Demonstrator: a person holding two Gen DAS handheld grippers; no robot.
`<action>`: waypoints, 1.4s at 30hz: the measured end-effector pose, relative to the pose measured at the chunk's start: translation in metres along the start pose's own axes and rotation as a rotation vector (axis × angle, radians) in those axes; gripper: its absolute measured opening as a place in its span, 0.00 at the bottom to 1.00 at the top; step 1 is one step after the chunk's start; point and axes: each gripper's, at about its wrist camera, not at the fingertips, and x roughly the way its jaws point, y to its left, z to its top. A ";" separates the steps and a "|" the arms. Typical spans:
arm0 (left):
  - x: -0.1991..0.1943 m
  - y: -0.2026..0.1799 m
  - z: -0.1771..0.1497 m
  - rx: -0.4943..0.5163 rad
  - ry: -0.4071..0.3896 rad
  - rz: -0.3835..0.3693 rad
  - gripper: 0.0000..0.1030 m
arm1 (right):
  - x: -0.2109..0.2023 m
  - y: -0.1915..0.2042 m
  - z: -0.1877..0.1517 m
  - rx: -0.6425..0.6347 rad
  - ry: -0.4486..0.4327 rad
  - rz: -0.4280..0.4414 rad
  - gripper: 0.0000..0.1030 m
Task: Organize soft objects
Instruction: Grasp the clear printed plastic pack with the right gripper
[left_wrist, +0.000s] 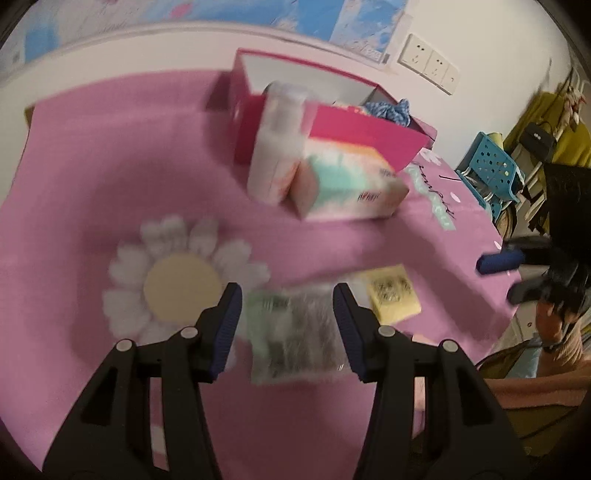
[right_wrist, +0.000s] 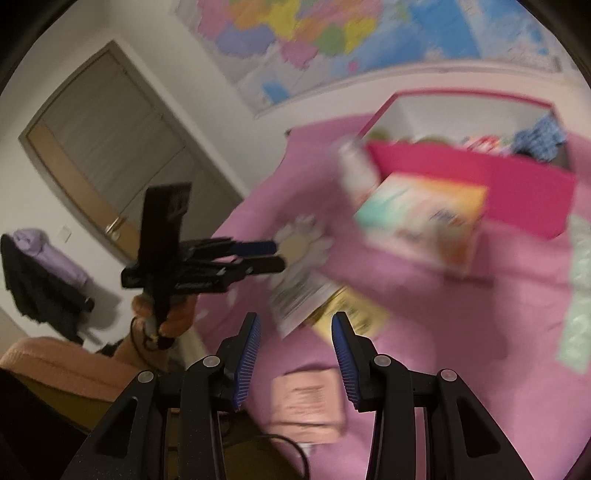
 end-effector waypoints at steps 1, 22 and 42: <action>0.001 0.004 -0.005 -0.012 0.006 -0.001 0.51 | 0.010 0.002 -0.002 0.008 0.020 0.010 0.39; 0.014 0.024 -0.030 -0.057 0.071 -0.126 0.52 | 0.099 -0.029 0.000 0.177 0.025 -0.078 0.12; 0.053 -0.012 -0.003 0.030 0.129 -0.257 0.55 | 0.047 -0.021 -0.005 -0.019 -0.091 -0.289 0.10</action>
